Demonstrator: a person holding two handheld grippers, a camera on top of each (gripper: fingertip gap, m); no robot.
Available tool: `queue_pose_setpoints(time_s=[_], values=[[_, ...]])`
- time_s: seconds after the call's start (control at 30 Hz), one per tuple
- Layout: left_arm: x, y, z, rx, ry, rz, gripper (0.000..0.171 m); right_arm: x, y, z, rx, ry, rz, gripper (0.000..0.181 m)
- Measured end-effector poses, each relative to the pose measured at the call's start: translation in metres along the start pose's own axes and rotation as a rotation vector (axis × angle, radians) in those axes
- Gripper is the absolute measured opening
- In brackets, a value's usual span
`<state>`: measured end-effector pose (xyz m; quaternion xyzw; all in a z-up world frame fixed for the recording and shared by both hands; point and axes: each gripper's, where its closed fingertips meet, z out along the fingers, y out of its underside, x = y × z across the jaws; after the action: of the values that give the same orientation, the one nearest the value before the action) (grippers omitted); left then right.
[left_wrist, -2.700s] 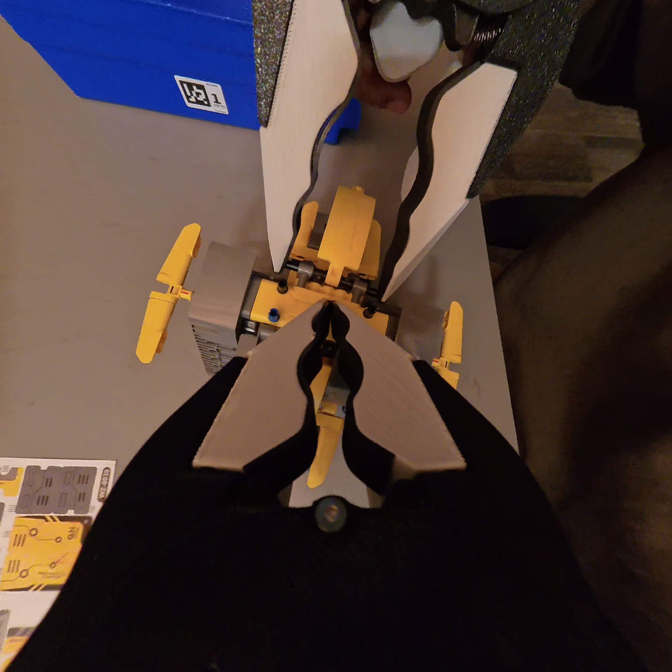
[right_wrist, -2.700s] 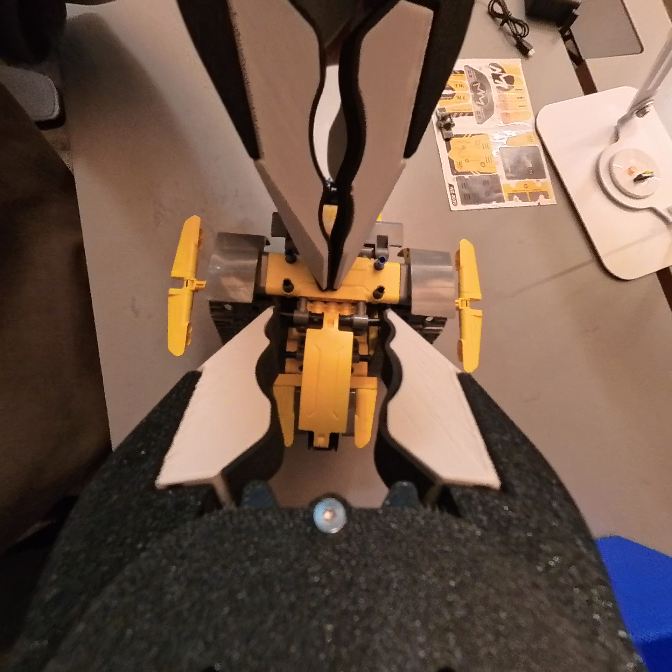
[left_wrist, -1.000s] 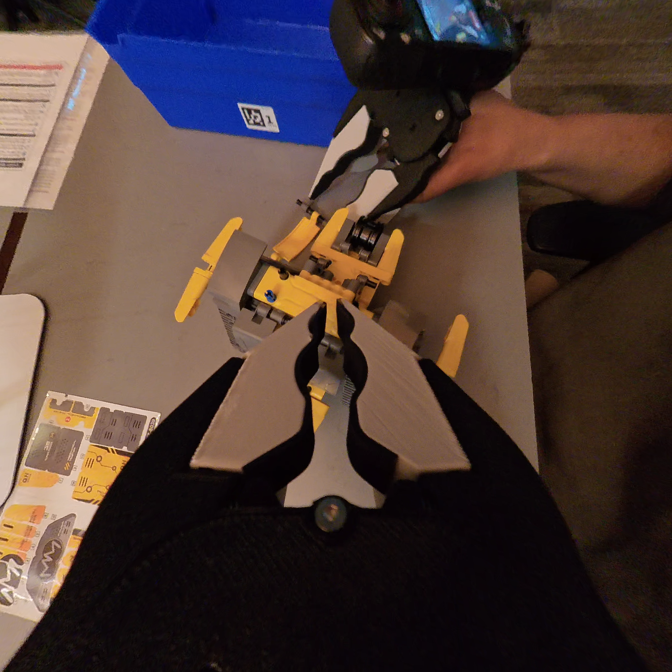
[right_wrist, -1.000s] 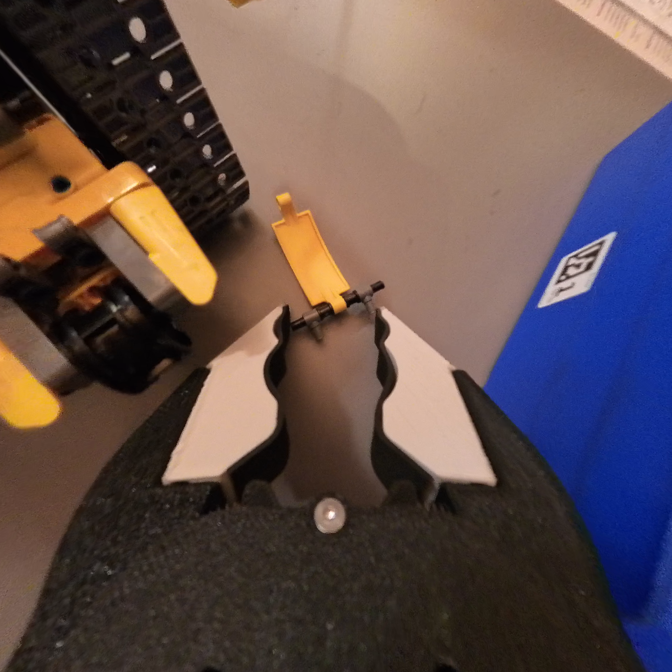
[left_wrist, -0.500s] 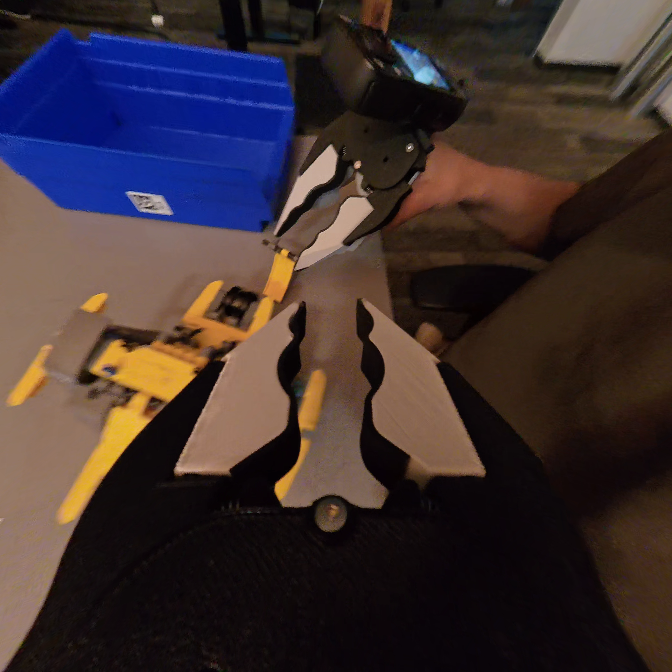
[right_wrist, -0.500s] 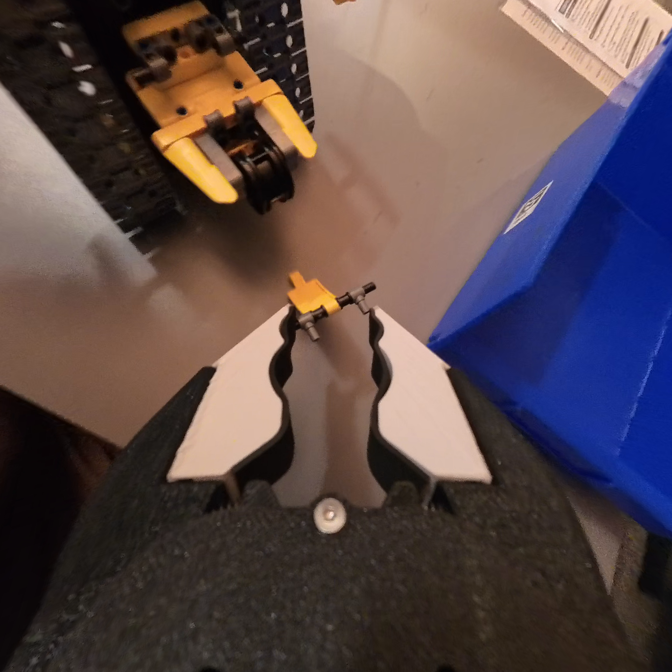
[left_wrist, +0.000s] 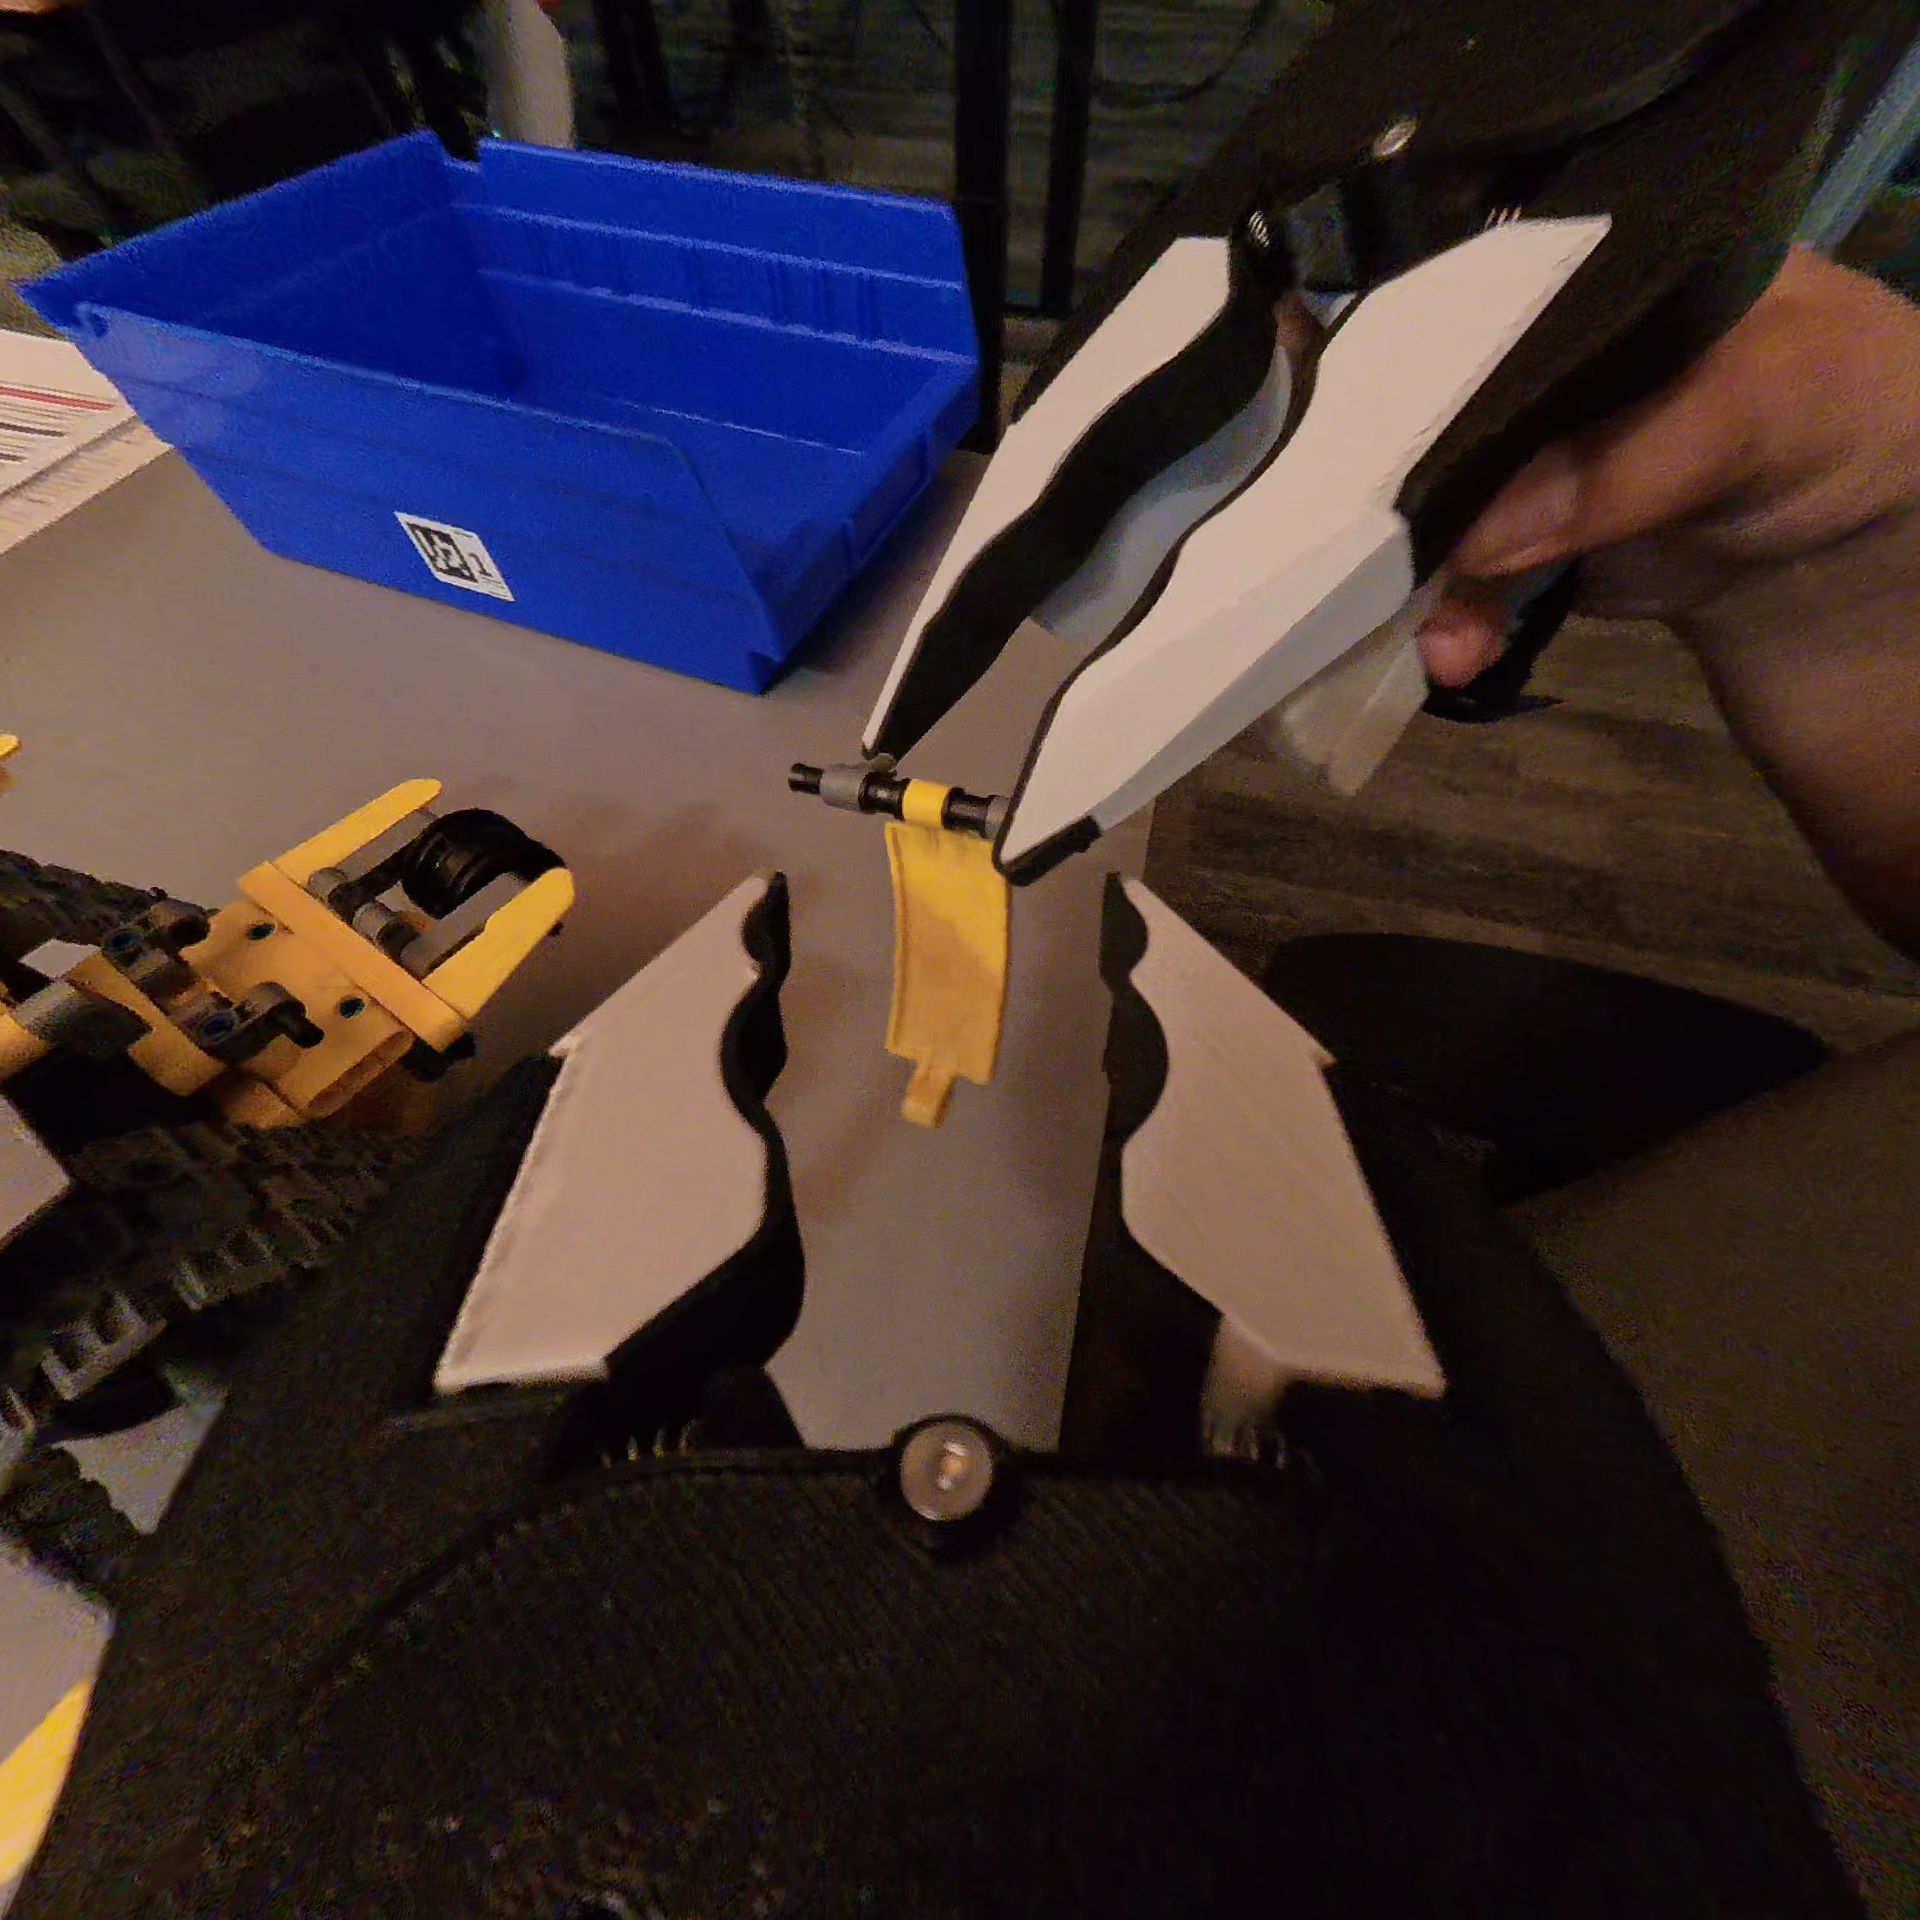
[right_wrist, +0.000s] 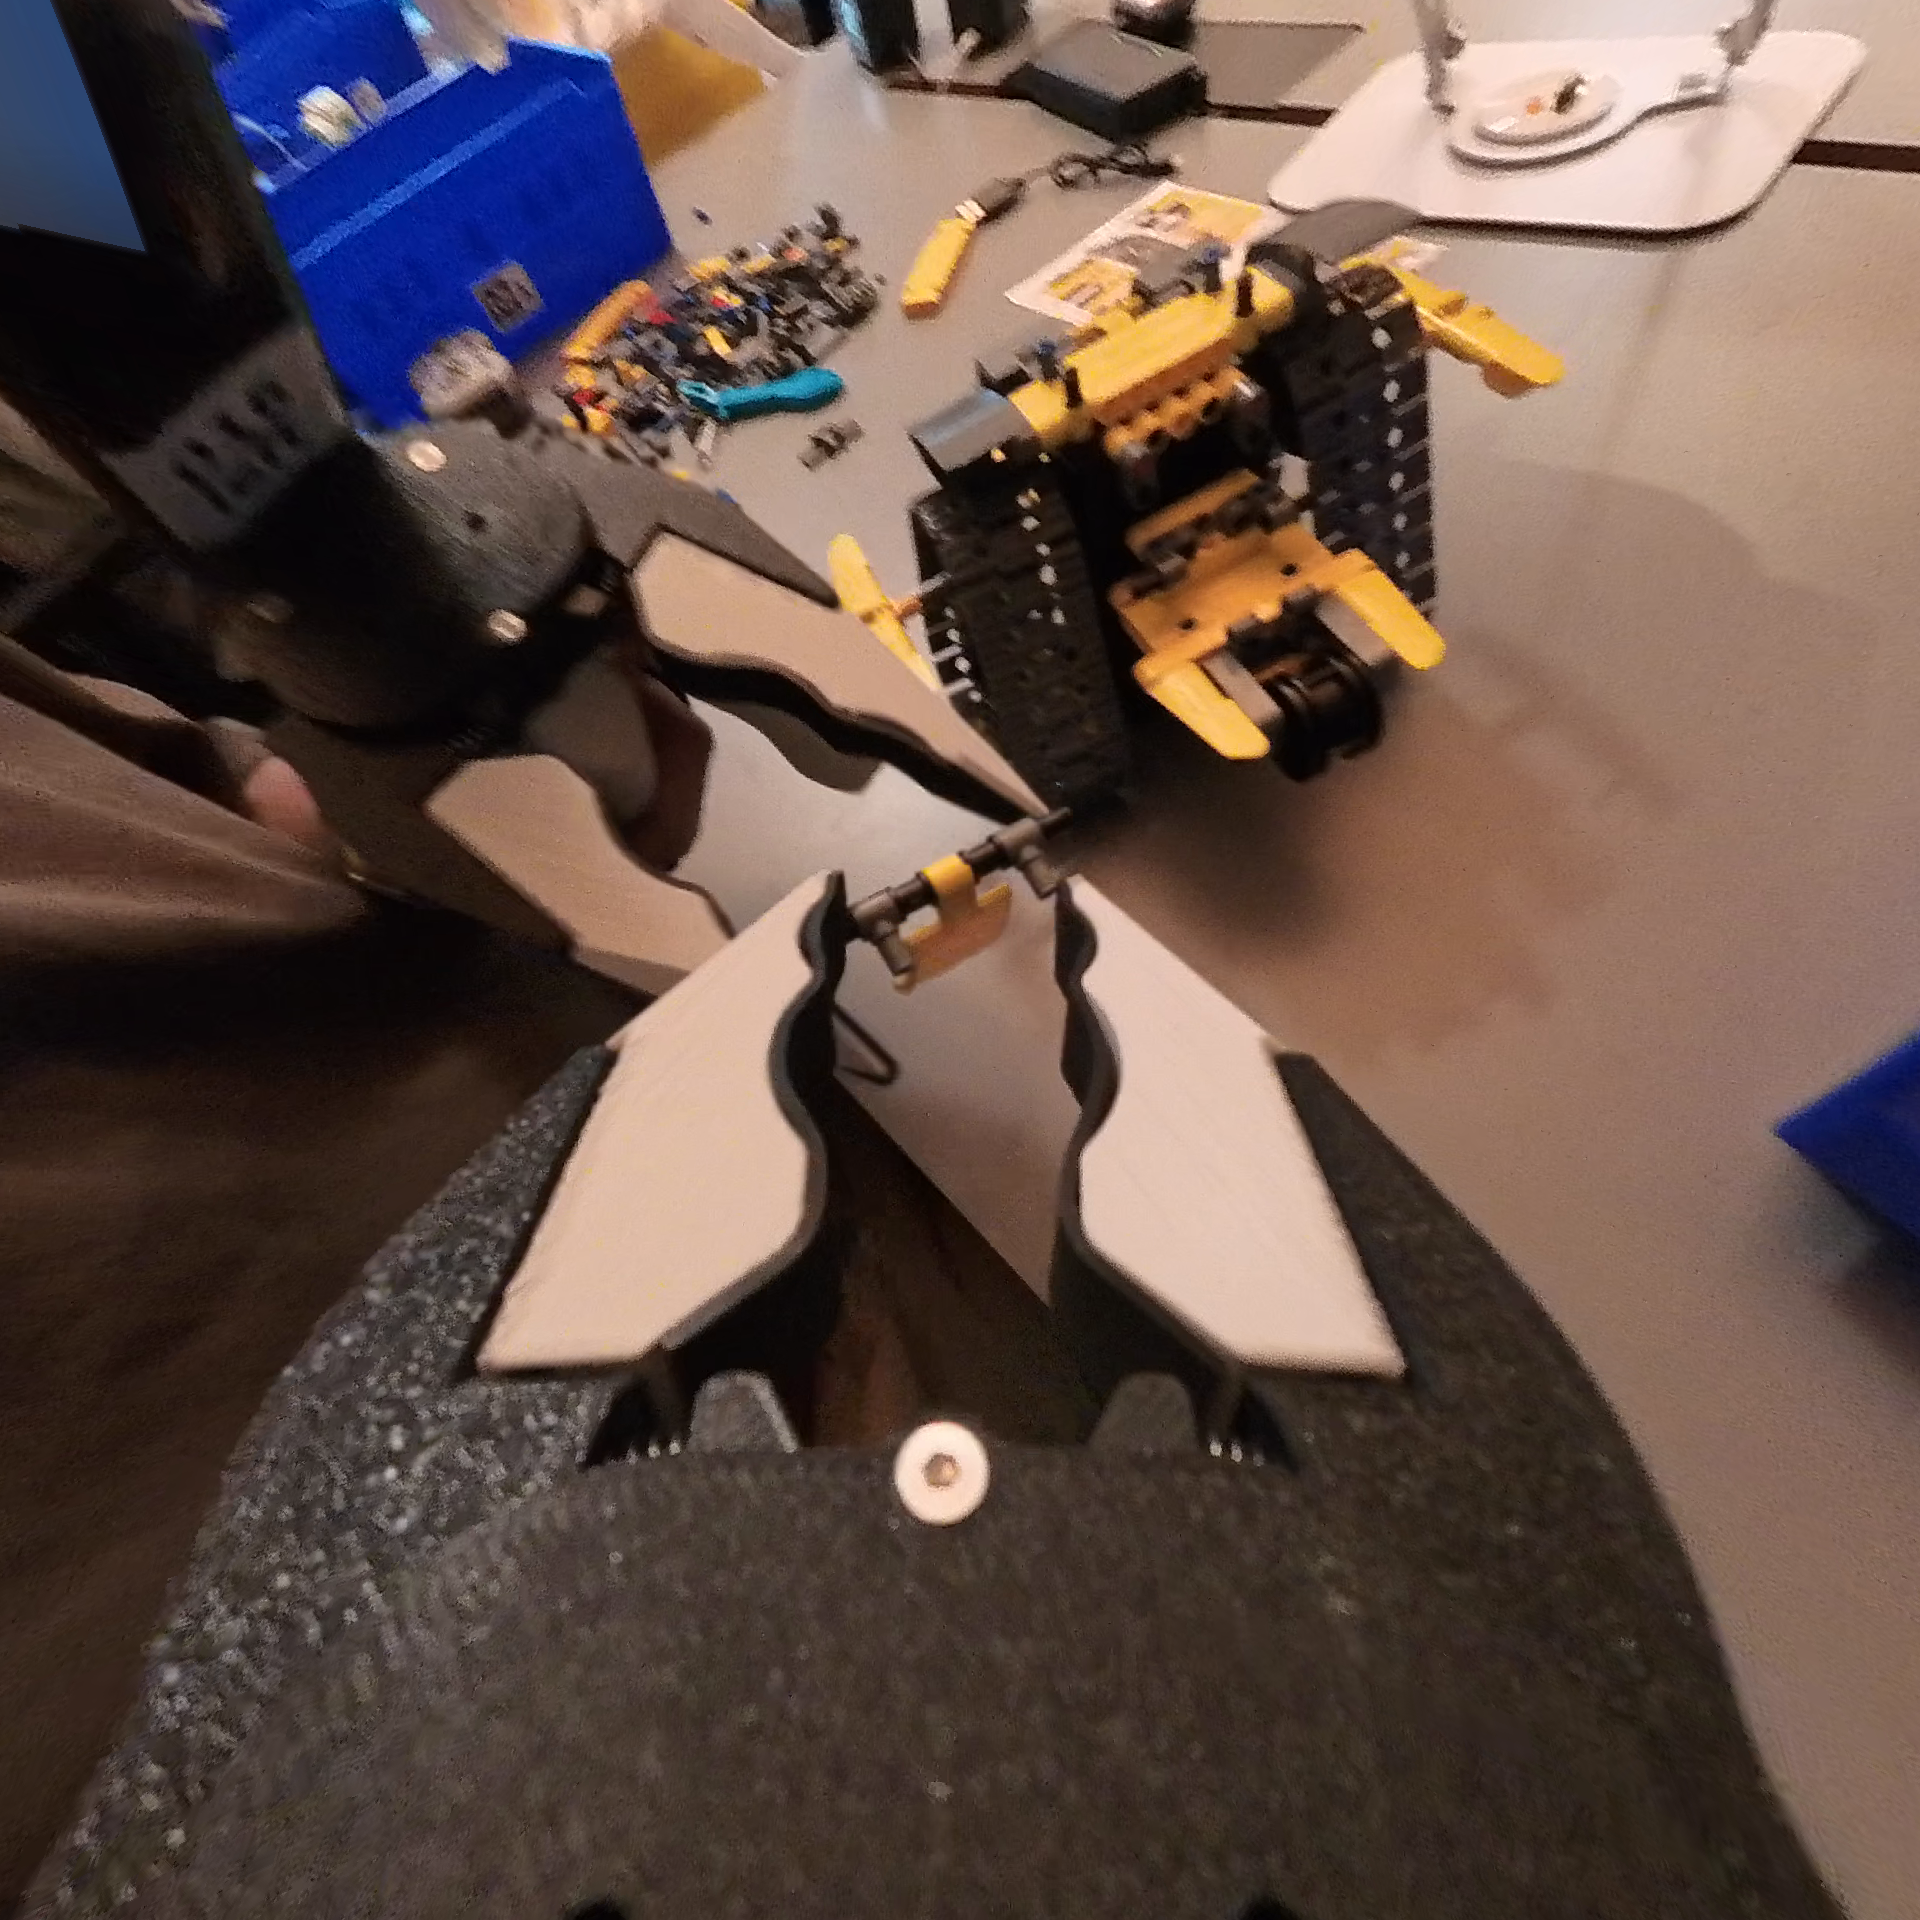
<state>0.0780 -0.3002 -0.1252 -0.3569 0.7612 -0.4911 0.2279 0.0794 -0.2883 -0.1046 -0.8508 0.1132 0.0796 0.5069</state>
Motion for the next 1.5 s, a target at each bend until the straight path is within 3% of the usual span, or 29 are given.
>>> queue_pose_setpoints(time_s=[0.2, 0.33, 0.5, 0.63, 0.77, 0.9, 0.97, 1.2, 1.23, 1.27, 1.5], values=[[-0.011, 0.003, -0.004, 0.015, -0.089, 0.103, 0.01, -0.007, -0.012, 0.012, 0.043, -0.05, 0.004, 0.039], [-0.015, 0.004, -0.008, 0.044, -0.096, 0.084, 0.0, -0.007, -0.015, 0.018, 0.056, -0.058, -0.011, 0.04], [-0.017, -0.006, -0.021, 0.153, 0.022, -0.089, 0.0, -0.01, -0.03, 0.009, 0.184, -0.087, -0.019, 0.055], [-0.007, -0.017, -0.033, 0.248, 0.248, -0.306, 0.0, -0.005, -0.026, 0.003, 0.239, -0.089, -0.033, 0.056], [-0.001, -0.029, -0.046, 0.345, 0.46, -0.512, 0.0, -0.027, -0.011, 0.013, 0.225, -0.269, 0.015, 0.055], [0.003, -0.028, -0.049, 0.388, 0.556, -0.614, 0.0, -0.035, -0.016, 0.012, 0.285, -0.335, 0.024, 0.022], [0.005, -0.027, -0.05, 0.402, 0.583, -0.636, 0.001, -0.036, -0.014, 0.009, 0.26, -0.356, 0.021, 0.017], [0.012, -0.007, -0.049, 0.339, 0.459, -0.488, 0.004, -0.041, 0.005, 0.014, 0.04, -0.351, 0.077, 0.014], [0.007, -0.002, -0.047, 0.328, 0.394, -0.468, 0.014, -0.043, 0.007, 0.015, 0.024, -0.375, 0.105, 0.008], [-0.005, 0.004, -0.045, 0.313, 0.28, -0.454, 0.046, -0.048, 0.008, 0.014, 0.02, -0.417, 0.139, 0.005], [-0.004, 0.025, -0.058, 0.271, 0.174, -0.272, 0.054, -0.047, 0.016, 0.017, 0.017, -0.484, 0.278, 0.001]])
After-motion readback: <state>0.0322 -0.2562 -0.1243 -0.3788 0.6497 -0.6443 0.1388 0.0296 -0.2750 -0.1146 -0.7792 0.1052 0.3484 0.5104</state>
